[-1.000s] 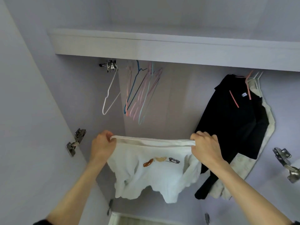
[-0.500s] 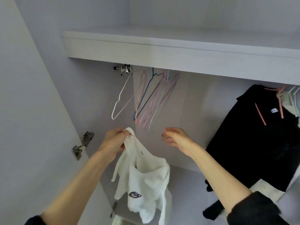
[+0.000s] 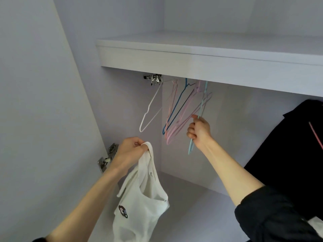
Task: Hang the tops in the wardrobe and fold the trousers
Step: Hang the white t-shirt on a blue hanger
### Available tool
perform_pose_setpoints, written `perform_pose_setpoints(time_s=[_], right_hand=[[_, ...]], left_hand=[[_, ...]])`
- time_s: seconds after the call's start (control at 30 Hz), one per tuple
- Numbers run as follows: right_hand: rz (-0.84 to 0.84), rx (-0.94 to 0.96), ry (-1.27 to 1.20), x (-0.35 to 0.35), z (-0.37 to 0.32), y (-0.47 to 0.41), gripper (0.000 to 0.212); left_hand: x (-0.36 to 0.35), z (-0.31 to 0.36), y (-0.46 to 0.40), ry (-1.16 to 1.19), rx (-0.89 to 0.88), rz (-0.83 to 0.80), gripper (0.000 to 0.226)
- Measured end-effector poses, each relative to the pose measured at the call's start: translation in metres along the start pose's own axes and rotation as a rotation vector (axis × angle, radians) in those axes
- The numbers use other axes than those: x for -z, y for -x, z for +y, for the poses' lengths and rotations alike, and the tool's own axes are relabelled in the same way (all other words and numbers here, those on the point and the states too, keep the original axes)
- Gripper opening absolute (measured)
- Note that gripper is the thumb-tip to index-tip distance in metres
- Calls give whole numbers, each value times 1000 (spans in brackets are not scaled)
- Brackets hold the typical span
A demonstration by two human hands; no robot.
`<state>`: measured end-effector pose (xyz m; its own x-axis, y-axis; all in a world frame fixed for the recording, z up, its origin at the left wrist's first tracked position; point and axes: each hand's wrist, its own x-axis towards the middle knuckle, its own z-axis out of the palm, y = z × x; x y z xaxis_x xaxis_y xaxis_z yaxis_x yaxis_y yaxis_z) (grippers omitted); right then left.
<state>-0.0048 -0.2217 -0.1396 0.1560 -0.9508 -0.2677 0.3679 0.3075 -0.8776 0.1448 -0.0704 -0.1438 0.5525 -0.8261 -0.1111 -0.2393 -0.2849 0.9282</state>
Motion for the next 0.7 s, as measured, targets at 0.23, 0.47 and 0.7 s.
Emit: perform_pose_setpoints(time_s=[0.23, 0.47, 0.7], right_hand=[[94, 196, 96, 12, -8, 4, 37], [287, 265, 180, 51, -11, -3, 39], [420, 205, 304, 92, -28, -7, 37]], left_hand=[[-8, -7, 3, -44, 8, -57, 14], [-23, -8, 6, -27, 21, -105, 20], [-45, -3, 17, -53, -4, -181, 21]])
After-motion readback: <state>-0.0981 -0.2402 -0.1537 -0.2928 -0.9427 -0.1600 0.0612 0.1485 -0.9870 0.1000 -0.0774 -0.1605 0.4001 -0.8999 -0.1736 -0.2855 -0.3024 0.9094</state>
